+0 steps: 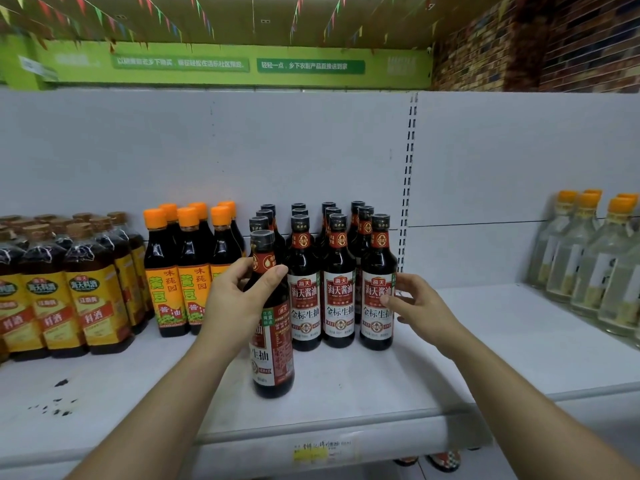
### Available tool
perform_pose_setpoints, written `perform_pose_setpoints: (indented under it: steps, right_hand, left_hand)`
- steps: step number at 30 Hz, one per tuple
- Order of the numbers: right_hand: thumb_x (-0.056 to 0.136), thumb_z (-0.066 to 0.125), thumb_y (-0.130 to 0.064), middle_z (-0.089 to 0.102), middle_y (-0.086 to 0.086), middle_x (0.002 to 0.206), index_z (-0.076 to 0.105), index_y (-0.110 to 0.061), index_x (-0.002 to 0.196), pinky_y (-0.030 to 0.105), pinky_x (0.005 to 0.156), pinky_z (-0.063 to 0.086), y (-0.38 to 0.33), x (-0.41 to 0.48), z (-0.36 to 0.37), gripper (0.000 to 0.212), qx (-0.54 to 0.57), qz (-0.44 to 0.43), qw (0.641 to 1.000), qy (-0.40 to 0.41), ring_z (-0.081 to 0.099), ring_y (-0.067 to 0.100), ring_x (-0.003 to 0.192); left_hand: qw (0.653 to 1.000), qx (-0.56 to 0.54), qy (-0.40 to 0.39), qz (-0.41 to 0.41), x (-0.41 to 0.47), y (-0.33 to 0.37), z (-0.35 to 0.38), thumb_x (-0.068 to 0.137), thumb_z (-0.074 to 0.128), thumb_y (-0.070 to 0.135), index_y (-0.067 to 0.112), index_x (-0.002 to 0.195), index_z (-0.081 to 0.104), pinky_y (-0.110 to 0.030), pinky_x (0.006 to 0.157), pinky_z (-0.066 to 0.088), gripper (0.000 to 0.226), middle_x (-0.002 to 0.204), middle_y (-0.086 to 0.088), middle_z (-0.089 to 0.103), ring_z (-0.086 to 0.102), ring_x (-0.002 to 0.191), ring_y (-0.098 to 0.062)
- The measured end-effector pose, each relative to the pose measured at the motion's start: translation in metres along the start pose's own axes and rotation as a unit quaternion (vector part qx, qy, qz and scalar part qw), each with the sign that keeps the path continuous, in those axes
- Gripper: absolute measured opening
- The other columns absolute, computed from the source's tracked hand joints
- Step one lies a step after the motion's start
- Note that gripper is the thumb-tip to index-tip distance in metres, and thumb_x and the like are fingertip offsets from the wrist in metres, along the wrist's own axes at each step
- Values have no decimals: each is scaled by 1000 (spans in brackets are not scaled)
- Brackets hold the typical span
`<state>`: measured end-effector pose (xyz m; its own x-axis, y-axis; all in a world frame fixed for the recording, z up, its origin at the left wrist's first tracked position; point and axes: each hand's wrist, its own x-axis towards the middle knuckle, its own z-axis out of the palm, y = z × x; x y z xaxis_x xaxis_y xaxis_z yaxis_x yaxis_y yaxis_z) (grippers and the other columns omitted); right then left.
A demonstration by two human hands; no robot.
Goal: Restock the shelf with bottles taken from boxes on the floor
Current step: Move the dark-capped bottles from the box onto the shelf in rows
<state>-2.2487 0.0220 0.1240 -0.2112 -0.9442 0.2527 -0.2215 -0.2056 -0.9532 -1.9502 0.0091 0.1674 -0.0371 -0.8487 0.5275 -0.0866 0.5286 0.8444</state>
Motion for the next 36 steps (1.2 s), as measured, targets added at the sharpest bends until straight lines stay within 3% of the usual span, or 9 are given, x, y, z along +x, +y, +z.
perform_pose_setpoints:
  steps: [4, 9, 16, 19, 24, 27, 31, 36]
  right_hand:
    - [97, 70, -17, 61, -20, 122, 54, -27, 129, 19, 73, 49, 1, 2, 0, 37, 4, -1, 1000, -7, 64, -5, 102]
    - [97, 71, -19, 63, -22, 123, 57, -35, 120, 33, 86, 52, 2, 5, 1, 32, 4, 2, 1000, -7, 65, -2, 104]
    - [96, 72, -25, 62, -21, 126, 55, -32, 131, 44, 97, 52, 4, 10, 7, 40, -4, 9, 1000, 0, 63, 4, 113]
    - [95, 72, -26, 62, -15, 130, 54, -30, 133, 44, 97, 52, 6, 12, 8, 41, -9, 12, 1000, 8, 63, 9, 116]
    - [97, 70, -23, 62, -11, 130, 54, -27, 135, 29, 84, 50, 9, 14, 10, 41, -20, 4, 1000, 12, 62, 5, 111]
    - [97, 70, -28, 62, -9, 130, 56, -24, 138, 37, 91, 51, 11, 14, 12, 43, -46, 12, 998, 40, 62, 13, 113]
    - [89, 76, -41, 70, -6, 115, 64, -21, 124, 51, 95, 56, 20, 10, 16, 41, -107, 36, 986, 121, 68, 21, 108]
    - [91, 75, -30, 72, -4, 98, 67, -22, 99, 35, 76, 53, 19, -8, 31, 14, -131, 24, 979, 154, 71, 21, 92]
  left_hand:
    - [1000, 3, 2, -4, 1, -2, 0, 93, 70, 36, 36, 103, 68, -5, 59, 50, 10, 93, 31, 72, 66, 86, 14]
    - [1000, 5, 6, -9, 3, -4, 0, 92, 71, 37, 32, 104, 70, -6, 60, 51, 13, 94, 26, 73, 68, 87, 9]
    - [1000, 10, 5, -22, 4, -5, -1, 90, 71, 43, 30, 108, 71, -15, 66, 55, 22, 98, 18, 76, 70, 92, 2]
    - [999, 20, 10, -29, 5, -7, -2, 89, 72, 46, 31, 108, 70, -19, 71, 54, 25, 99, 17, 75, 70, 93, 1]
    - [999, 27, 11, -35, 6, -9, -2, 88, 72, 48, 32, 107, 70, -21, 73, 54, 25, 99, 16, 75, 70, 95, -2]
    - [999, 28, 10, -40, 6, -9, -3, 88, 72, 49, 32, 107, 70, -23, 73, 55, 25, 99, 15, 75, 70, 94, -2]
    - [999, 25, 4, -41, 4, -8, -2, 90, 71, 48, 32, 105, 70, -19, 69, 53, 22, 96, 18, 75, 70, 89, 3]
    - [999, 8, 2, -52, 0, -10, -1, 89, 65, 58, 31, 122, 69, -24, 79, 54, 42, 109, 16, 75, 69, 102, -1]
